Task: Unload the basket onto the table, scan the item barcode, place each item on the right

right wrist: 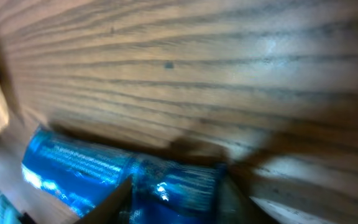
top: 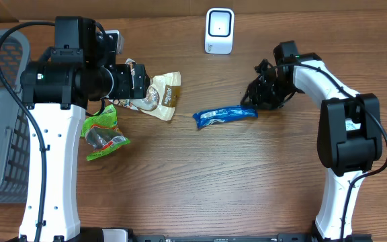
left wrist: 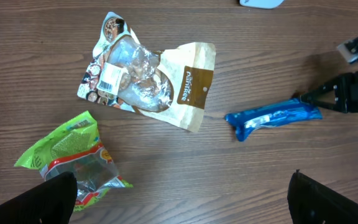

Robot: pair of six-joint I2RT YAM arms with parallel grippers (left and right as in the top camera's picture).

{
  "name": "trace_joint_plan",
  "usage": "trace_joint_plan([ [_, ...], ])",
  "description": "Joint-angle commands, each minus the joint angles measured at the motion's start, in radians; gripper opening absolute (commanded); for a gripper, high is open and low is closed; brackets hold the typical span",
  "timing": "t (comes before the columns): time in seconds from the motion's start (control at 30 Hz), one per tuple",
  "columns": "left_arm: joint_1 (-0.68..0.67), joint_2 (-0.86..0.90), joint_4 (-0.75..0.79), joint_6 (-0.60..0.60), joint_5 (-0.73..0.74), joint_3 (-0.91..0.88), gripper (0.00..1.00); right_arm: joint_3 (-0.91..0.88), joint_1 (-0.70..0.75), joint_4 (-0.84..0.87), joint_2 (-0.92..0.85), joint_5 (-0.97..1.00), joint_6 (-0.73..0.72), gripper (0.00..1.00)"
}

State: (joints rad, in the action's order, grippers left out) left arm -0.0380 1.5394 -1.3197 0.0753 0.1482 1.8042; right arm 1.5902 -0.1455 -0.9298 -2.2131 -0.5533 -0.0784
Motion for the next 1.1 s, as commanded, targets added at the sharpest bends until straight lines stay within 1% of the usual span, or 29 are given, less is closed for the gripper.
trace_joint_plan([
  [0.0, 0.0, 0.004, 0.0, 0.011, -0.002, -0.002, 1.0, -0.019, -0.007, -0.002, -0.022, 0.013, 0.0, 0.19],
  [0.07, 0.0, 0.004, 0.0, 0.011, -0.002, -0.002, 1.0, -0.019, -0.004, -0.008, -0.022, 0.021, 0.0, 0.09],
  [0.13, 0.0, 0.004, 0.0, 0.011, -0.002, -0.002, 1.0, -0.014, 0.004, -0.019, -0.02, 0.037, 0.0, 0.09],
  [0.17, 0.0, 0.004, 0.0, 0.011, -0.002, -0.002, 1.0, -0.005, 0.009, -0.027, -0.018, 0.037, 0.011, 0.1],
  [0.2, 0.0, 0.004, 0.0, 0.011, -0.002, -0.002, 1.0, 0.009, 0.013, -0.042, -0.014, 0.037, 0.039, 0.16],
  [0.27, 0.0, 0.004, 0.0, 0.011, -0.002, -0.002, 1.0, 0.058, 0.017, -0.082, 0.003, 0.039, 0.101, 0.31],
  [0.3, 0.0, 0.004, 0.0, 0.011, -0.002, -0.002, 1.0, 0.092, 0.017, -0.105, 0.015, 0.041, 0.133, 0.4],
  [0.4, 0.0, 0.004, 0.0, 0.011, -0.002, -0.002, 1.0, 0.198, 0.005, -0.167, 0.043, 0.053, 0.215, 0.62],
  [0.43, 0.0, 0.004, 0.0, 0.011, -0.002, -0.002, 1.0, 0.231, -0.004, -0.186, 0.048, 0.06, 0.233, 0.68],
  [0.5, 0.0, 0.004, 0.0, 0.011, -0.002, -0.002, 1.0, 0.301, -0.035, -0.23, 0.048, 0.067, 0.299, 0.74],
  [0.57, 0.0, 0.004, 0.0, 0.011, -0.002, -0.002, 1.0, 0.317, -0.08, -0.24, 0.048, 0.07, 0.369, 0.8],
  [0.67, 0.0, 0.004, 0.0, 0.011, -0.002, -0.002, 1.0, 0.298, -0.147, -0.238, 0.043, 0.117, 0.455, 0.82],
  [0.77, 0.0, 0.004, 0.0, 0.011, -0.002, -0.002, 1.0, 0.227, -0.219, -0.211, 0.043, 0.214, 0.563, 0.82],
  [0.87, 0.0, 0.004, 0.0, 0.011, -0.002, -0.002, 1.0, 0.158, -0.257, -0.152, 0.043, 0.314, 0.584, 0.8],
  [0.97, 0.0, 0.004, 0.0, 0.011, -0.002, -0.002, 1.0, 0.083, -0.273, -0.08, 0.043, 0.435, 0.584, 0.71],
  [1.07, 0.0, 0.004, 0.0, 0.011, -0.002, -0.002, 1.0, 0.058, -0.259, -0.072, 0.043, 0.475, 0.584, 0.69],
])
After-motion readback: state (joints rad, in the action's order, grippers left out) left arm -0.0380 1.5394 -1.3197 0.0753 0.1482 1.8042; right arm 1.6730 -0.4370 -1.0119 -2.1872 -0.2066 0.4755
